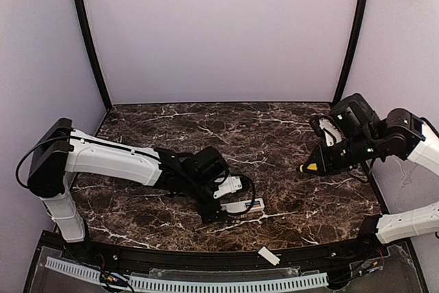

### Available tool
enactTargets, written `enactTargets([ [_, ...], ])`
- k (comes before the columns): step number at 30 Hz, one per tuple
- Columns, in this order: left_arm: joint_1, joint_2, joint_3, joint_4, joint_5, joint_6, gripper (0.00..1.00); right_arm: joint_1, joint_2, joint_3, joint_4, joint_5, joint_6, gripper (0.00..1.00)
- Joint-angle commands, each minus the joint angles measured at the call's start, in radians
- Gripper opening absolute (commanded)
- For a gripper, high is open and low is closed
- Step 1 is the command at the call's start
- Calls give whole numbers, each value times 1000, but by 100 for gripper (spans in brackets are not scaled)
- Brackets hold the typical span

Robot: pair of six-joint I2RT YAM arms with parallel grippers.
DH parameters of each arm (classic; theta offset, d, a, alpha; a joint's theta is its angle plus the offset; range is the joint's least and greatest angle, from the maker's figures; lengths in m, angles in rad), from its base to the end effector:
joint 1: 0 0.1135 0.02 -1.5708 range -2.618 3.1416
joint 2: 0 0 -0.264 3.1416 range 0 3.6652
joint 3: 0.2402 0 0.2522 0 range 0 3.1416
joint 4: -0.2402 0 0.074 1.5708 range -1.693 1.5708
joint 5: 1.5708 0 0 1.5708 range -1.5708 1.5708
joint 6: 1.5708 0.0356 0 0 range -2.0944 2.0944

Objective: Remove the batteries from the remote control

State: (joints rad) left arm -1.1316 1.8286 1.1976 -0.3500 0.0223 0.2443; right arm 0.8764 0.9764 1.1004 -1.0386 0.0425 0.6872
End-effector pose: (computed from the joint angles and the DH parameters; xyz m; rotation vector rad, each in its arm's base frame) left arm 0.1615 -0.3456 0.1816 1.6541 1.9987 -0.3644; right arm 0.1129 0.1333 0.3352 -0.2257 2.5767 0.5813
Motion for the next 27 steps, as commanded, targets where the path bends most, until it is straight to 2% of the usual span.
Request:
enactTargets([
  [1,11,-139,-165,214,32,-32,96,-8,54,38,47,-64,-17,0],
  [7,42,-195,-322,455,133,-76,93,-8,149,68,57,-140,-8,0],
  [12,50,-165,-444,729,168,-82,90,-8,221,100,48,-191,14,0],
  [16,68,-132,-499,871,213,-83,89,-7,236,109,48,-205,39,0],
  [27,78,22,-444,940,269,-52,77,-6,293,127,54,-236,52,0],
])
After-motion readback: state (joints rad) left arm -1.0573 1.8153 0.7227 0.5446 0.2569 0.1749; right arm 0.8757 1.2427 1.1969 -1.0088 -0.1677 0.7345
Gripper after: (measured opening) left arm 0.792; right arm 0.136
